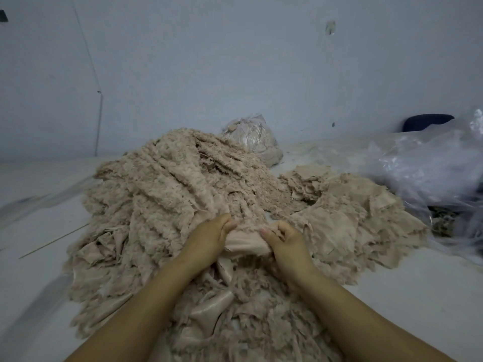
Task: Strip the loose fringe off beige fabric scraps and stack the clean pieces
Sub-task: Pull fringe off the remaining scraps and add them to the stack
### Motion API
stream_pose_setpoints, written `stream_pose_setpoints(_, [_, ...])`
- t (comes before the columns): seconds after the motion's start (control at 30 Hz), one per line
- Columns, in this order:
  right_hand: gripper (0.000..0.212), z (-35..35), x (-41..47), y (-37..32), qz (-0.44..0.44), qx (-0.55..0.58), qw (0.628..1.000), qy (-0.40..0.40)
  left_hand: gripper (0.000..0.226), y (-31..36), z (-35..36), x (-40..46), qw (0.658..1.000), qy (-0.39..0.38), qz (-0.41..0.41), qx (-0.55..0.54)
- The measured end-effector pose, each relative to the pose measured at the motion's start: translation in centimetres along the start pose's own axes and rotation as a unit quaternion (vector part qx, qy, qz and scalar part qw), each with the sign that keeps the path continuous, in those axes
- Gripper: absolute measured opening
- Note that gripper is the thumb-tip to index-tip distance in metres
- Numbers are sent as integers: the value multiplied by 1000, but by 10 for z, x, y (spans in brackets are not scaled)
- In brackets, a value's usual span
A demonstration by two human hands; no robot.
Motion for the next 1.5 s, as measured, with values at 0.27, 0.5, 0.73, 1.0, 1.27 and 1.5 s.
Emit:
stream_pose_setpoints(0.27, [34,-8,-2,9,3,-18,1000,21,30,-5,7,-1,998,-10,-4,56])
stream_pose_setpoints(0.5, [29,2,-14,6,17,-33,997,-73,36,5,12,-10,993,-63,52,-83])
stream_pose_setpoints(0.73, [21,-17,-7,-1,-126,-253,957,-62,13,-17,13,-17,968,-242,20,67])
stream_pose_setpoints(1.0, [53,-67,33,21,-110,-462,875,91,29,36,34,-10,973,-172,143,65])
stream_pose_setpoints(1.27, [17,-84,73,-4,-123,-338,920,154,91,23,75,-20,971,-237,8,-12])
stream_pose_setpoints(1.5, [11,-91,66,-20,-147,-339,921,120,17,14,69,-19,972,-208,-8,-106])
Point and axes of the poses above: each hand's wrist, its own x-axis towards the middle knuckle, its own z-axis out of the palm, y = z × x, the point moved 4 cm from there along x, towards the middle knuckle, and after that the axes turned 13 degrees about y, right-handed, at the moved point
